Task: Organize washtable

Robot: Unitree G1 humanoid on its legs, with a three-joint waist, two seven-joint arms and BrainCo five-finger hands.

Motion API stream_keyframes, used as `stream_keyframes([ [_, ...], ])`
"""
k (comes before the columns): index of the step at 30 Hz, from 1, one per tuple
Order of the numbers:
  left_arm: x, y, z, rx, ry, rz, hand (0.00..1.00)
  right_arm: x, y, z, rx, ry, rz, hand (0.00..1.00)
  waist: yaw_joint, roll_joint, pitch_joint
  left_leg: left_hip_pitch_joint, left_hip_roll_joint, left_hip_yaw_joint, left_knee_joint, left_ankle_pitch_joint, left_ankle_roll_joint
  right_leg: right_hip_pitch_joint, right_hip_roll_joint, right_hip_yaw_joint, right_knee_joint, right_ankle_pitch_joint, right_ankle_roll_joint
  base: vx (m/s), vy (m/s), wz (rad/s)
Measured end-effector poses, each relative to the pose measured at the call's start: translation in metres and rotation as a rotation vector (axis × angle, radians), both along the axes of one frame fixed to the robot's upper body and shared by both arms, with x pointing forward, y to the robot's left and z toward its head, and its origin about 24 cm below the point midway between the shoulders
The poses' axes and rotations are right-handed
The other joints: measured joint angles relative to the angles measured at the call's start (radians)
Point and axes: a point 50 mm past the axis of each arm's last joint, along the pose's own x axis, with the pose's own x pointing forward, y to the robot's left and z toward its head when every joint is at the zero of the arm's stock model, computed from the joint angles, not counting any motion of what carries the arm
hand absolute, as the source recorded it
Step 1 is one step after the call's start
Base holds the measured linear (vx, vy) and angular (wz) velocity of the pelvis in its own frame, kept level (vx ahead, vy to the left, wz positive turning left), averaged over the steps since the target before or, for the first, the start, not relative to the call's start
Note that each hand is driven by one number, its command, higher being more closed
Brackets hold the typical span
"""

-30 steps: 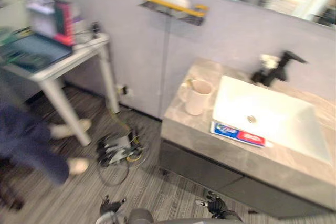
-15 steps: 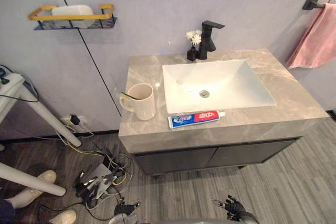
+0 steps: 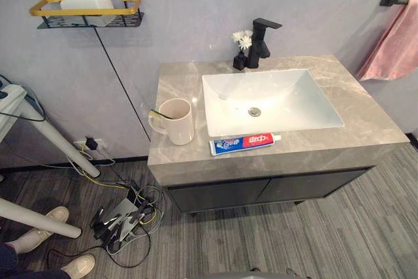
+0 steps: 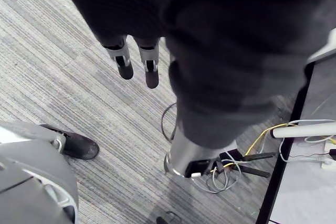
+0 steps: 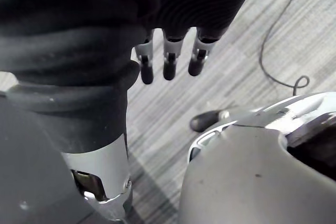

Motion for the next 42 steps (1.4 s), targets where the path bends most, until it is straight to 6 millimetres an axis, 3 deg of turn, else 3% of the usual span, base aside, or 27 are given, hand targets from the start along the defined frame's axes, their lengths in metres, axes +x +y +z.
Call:
stream_keyframes([
  [7, 0.001, -0.002, 0.0, -0.008, -0.006, -0.008, 0.0, -0.001, 0.0, 0.0, 0.0, 0.002, -0.002, 0.0, -0.002, 0.001, 0.001, 0.0, -0.004, -0.018, 0.0, 0.0, 0.0, 0.012, -0.003, -0.015, -0.006, 0.0, 0.0, 0.0, 0.0, 0.06],
  [14, 0.013, -0.023, -0.003, -0.067, -0.039, -0.208, 0.0, -0.002, -0.001, 0.001, -0.007, -0.016, -0.016, 0.0, 0.003, 0.009, 0.003, 0.006, -0.014, -0.065, -0.001, 0.002, 0.003, 0.05, -0.005, -0.046, -0.037, 0.007, 0.01, -0.02, 0.0, 0.16],
  [22, 0.018, -0.026, -0.004, -0.087, -0.052, -0.334, 0.0, 0.0, -0.003, 0.002, -0.017, -0.037, -0.022, 0.0, 0.002, 0.015, 0.009, 0.003, -0.017, -0.118, 0.005, -0.003, 0.011, 0.044, -0.003, -0.03, -0.038, 0.014, 0.009, -0.02, 0.0, -0.05],
  [27, 0.005, -0.018, -0.005, -0.092, -0.032, -0.197, 0.0, 0.0, -0.002, 0.001, -0.012, -0.039, -0.031, 0.0, 0.004, 0.014, 0.01, -0.004, -0.02, -0.146, 0.004, -0.006, 0.015, 0.036, -0.004, -0.029, -0.038, 0.019, 0.006, -0.06, 0.003, 0.0],
  [28, -0.005, -0.015, -0.005, -0.096, -0.022, -0.091, 0.0, 0.0, -0.002, 0.001, -0.01, -0.04, -0.035, 0.0, 0.004, 0.019, 0.012, -0.007, -0.02, -0.154, 0.004, -0.006, 0.015, 0.036, -0.004, -0.035, -0.038, 0.018, 0.006, -0.04, -0.007, 0.16],
  [31, -0.037, 0.033, 0.007, 0.026, -0.074, 0.397, 0.0, -0.002, -0.002, 0.001, 0.005, -0.048, -0.03, 0.0, 0.035, 0.028, 0.009, -0.019, -0.018, -0.177, 0.006, -0.005, 0.017, 0.035, -0.003, -0.052, -0.038, 0.016, 0.006, -0.04, -0.007, 0.17],
  [33, -0.047, 0.092, 0.036, 0.241, -0.174, 0.606, 0.0, -0.003, -0.003, 0.002, 0.004, -0.049, -0.03, 0.0, 0.061, 0.033, 0.008, -0.021, -0.018, -0.199, 0.009, -0.005, 0.017, 0.047, -0.004, -0.074, -0.038, 0.009, 0.005, -0.01, 0.003, 0.29],
  [34, -0.047, 0.109, 0.049, 0.315, -0.216, 0.634, 0.0, -0.003, -0.002, 0.002, 0.004, -0.051, -0.028, 0.0, 0.064, 0.034, 0.006, -0.025, -0.017, -0.208, 0.011, -0.005, 0.017, 0.049, -0.005, -0.077, -0.034, 0.003, 0.012, -0.01, 0.004, 0.36],
  [35, -0.042, 0.137, 0.075, 0.455, -0.283, 0.659, 0.0, -0.003, 0.0, 0.002, 0.008, -0.059, -0.028, 0.0, 0.077, 0.034, 0.003, -0.039, -0.017, -0.224, 0.024, -0.006, 0.016, 0.041, -0.011, -0.09, -0.013, -0.012, 0.016, -0.01, 0.003, 0.45],
  [37, -0.018, 0.187, 0.162, 0.849, -0.446, 0.611, 0.0, -0.002, 0.0, 0.004, -0.002, -0.079, -0.007, 0.0, 0.103, 0.039, -0.008, -0.071, -0.016, -0.265, 0.044, -0.006, 0.017, 0.013, -0.027, -0.124, 0.053, -0.051, 0.018, 0.01, 0.009, 0.54],
  [38, -0.012, 0.194, 0.185, 0.944, -0.491, 0.595, 0.0, -0.002, -0.001, 0.004, -0.007, -0.083, -0.008, 0.0, 0.109, 0.042, -0.009, -0.072, -0.017, -0.274, 0.047, -0.006, 0.017, 0.015, -0.029, -0.13, 0.061, -0.057, 0.016, 0.02, 0.019, 0.45],
  [39, -0.005, 0.198, 0.226, 1.124, -0.545, 0.583, 0.0, 0.001, -0.002, 0.005, -0.015, -0.096, -0.005, 0.0, 0.111, 0.051, -0.016, -0.077, -0.021, -0.291, 0.056, -0.006, 0.017, 0.02, -0.036, -0.145, 0.07, -0.063, 0.015, 0.02, 0.021, 0.41],
  [41, 0.004, 0.19, 0.282, 1.368, -0.65, 0.59, 0.0, 0.012, -0.001, 0.008, -0.02, -0.135, 0.017, 0.0, 0.109, 0.065, -0.025, -0.083, -0.03, -0.329, 0.069, -0.006, 0.017, 0.041, -0.046, -0.162, 0.072, -0.066, 0.017, -0.01, 0.033, 0.49],
  [42, 0.008, 0.185, 0.296, 1.425, -0.68, 0.589, 0.0, 0.015, 0.001, 0.008, -0.016, -0.144, 0.02, 0.0, 0.109, 0.068, -0.029, -0.086, -0.034, -0.337, 0.073, -0.006, 0.017, 0.045, -0.05, -0.171, 0.072, -0.069, 0.021, -0.04, 0.03, 0.54],
])
